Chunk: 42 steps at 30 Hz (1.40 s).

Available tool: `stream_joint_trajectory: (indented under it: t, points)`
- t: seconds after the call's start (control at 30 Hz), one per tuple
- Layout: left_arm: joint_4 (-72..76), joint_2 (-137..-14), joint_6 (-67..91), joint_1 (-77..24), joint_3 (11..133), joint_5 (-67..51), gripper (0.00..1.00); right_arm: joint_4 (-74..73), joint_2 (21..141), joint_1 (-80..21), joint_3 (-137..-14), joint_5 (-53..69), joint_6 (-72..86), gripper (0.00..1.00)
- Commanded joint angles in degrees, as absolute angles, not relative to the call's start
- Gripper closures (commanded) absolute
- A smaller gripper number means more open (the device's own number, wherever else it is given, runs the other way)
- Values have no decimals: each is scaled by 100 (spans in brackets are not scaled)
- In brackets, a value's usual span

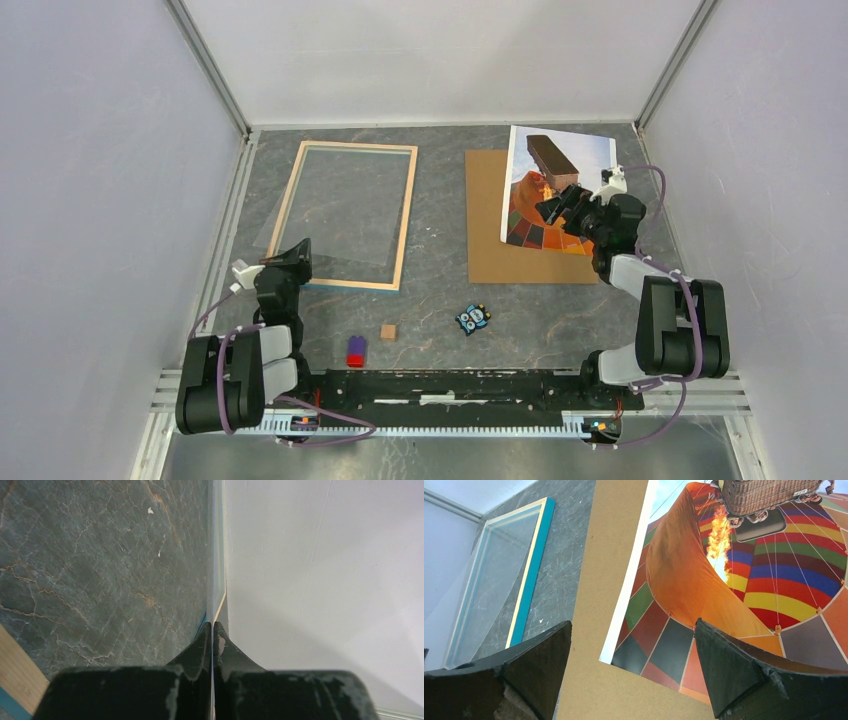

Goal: Put the photo into the frame

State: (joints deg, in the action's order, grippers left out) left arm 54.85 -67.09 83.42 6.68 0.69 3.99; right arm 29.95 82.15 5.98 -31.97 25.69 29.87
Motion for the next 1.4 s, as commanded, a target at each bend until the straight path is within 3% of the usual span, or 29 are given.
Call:
stream_joint_trajectory:
  t: [0.0, 0.67, 1.37]
  points:
    - [5749, -6564, 8750, 694, -111, 607, 98, 3278, 8236, 554, -3138, 2641, 2998, 2]
    - [4568, -5936, 8769, 693, -25, 606, 98, 3313, 8290, 527, -3146, 2656, 3017, 2]
    - [4595, -6210, 8763, 689, 146, 545, 98, 3357, 8358, 527, -3151, 2690, 3030, 2]
